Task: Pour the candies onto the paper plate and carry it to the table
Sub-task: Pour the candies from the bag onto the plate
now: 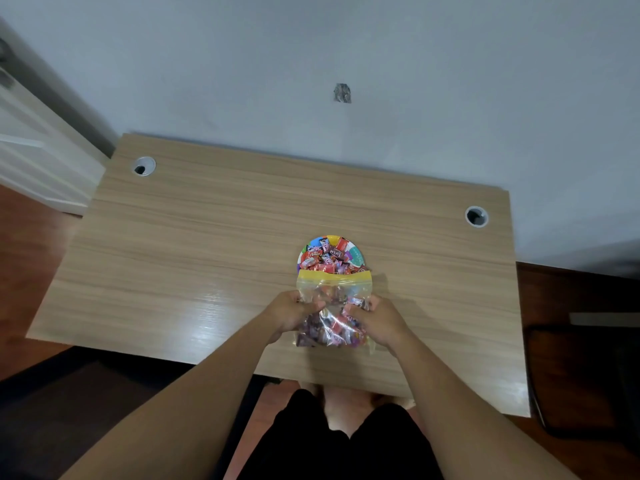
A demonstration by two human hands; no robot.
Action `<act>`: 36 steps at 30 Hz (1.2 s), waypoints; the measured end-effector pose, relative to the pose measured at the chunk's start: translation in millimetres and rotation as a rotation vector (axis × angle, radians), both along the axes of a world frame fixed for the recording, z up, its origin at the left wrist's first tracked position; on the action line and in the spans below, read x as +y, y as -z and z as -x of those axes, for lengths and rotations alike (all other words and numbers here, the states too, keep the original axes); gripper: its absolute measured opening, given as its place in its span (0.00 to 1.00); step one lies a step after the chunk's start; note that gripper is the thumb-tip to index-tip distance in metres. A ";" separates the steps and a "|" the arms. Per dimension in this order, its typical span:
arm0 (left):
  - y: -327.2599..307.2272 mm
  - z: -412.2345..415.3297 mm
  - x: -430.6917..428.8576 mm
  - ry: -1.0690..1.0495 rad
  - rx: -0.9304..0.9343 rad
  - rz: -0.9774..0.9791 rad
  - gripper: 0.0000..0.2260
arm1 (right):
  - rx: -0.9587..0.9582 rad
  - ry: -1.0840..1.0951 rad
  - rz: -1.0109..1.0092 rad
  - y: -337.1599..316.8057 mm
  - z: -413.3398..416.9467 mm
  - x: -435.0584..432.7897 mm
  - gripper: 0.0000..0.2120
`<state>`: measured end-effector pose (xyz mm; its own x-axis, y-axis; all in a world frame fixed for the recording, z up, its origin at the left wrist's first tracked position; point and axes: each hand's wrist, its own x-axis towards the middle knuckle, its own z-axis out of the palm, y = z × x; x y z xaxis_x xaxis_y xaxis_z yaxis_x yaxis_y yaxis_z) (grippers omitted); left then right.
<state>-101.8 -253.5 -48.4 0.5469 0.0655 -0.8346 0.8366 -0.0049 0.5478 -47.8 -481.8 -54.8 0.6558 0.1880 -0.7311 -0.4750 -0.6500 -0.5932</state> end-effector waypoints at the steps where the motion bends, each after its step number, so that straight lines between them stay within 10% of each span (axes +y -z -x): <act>1: -0.6 -0.1 -0.2 0.002 0.000 0.003 0.15 | 0.005 0.002 -0.001 -0.7 -0.3 0.1 0.21; 36: -91.3 -25.6 51.7 -0.017 -0.402 0.107 0.14 | -0.108 0.021 -0.194 -81.5 -50.5 -22.1 0.14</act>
